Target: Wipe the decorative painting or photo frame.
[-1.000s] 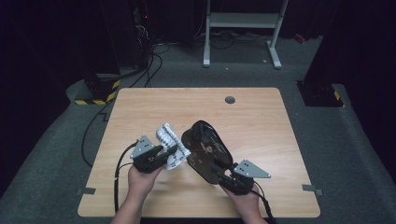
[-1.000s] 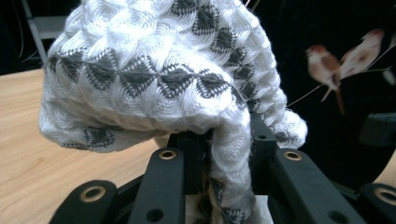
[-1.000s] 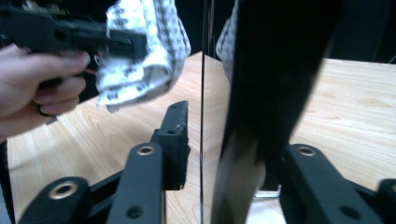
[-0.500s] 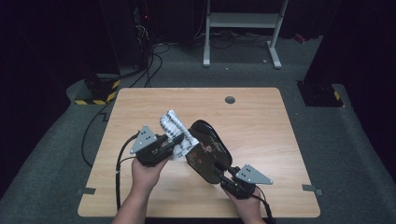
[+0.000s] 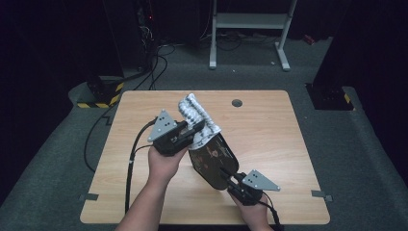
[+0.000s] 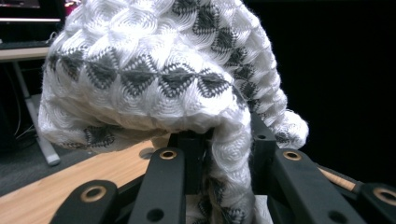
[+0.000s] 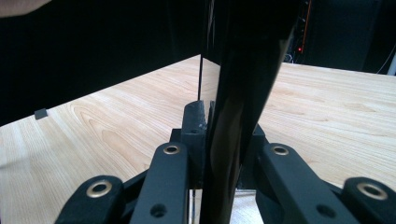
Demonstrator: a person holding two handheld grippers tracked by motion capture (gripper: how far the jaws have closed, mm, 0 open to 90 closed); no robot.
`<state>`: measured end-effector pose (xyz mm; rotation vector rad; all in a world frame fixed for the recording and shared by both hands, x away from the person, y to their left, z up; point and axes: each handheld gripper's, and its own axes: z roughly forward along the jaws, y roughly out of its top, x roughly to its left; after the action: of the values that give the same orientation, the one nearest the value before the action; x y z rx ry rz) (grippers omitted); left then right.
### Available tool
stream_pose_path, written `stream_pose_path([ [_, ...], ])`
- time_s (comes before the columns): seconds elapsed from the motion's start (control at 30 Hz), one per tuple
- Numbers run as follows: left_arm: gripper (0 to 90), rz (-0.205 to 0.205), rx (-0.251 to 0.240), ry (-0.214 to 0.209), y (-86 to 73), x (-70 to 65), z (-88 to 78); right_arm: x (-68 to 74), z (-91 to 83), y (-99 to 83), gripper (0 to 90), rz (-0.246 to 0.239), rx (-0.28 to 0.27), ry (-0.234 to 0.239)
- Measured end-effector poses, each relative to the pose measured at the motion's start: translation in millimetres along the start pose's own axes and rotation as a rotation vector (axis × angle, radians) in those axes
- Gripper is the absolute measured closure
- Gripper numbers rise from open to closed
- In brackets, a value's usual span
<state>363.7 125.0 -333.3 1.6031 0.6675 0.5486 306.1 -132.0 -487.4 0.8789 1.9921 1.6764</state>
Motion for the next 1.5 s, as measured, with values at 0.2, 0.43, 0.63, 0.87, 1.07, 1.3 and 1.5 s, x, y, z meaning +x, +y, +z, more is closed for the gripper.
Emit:
stream_pose_path([
  [0.2,72.5,0.031,0.062,0.005,2.0,-8.2,22.9,0.1,0.9,0.3,78.8,-0.004,0.005,0.004],
  [0.43,75.2,-0.004,0.077,0.056,-6.4,11.6,25.6,-0.2,1.0,0.1,78.8,-0.001,0.004,0.003],
  [0.63,76.1,-0.039,0.122,0.081,-25.1,29.1,27.7,-0.4,0.5,-0.4,78.9,-0.005,0.006,0.003],
  [0.87,76.5,-0.076,0.202,0.095,-58.6,47.3,34.2,0.0,0.9,-0.9,78.9,-0.003,0.007,0.001],
  [1.07,76.5,-0.101,0.243,0.133,-77.3,60.4,31.1,0.4,1.5,-0.6,79.0,-0.003,0.006,-0.001],
  [1.3,76.5,-0.102,0.186,0.098,-66.8,51.6,24.9,0.0,1.8,-0.6,79.3,-0.001,0.009,-0.001],
  [1.5,76.5,-0.056,0.119,0.084,-42.7,35.1,20.2,-0.1,1.9,-0.5,79.4,0.002,0.010,-0.002],
])
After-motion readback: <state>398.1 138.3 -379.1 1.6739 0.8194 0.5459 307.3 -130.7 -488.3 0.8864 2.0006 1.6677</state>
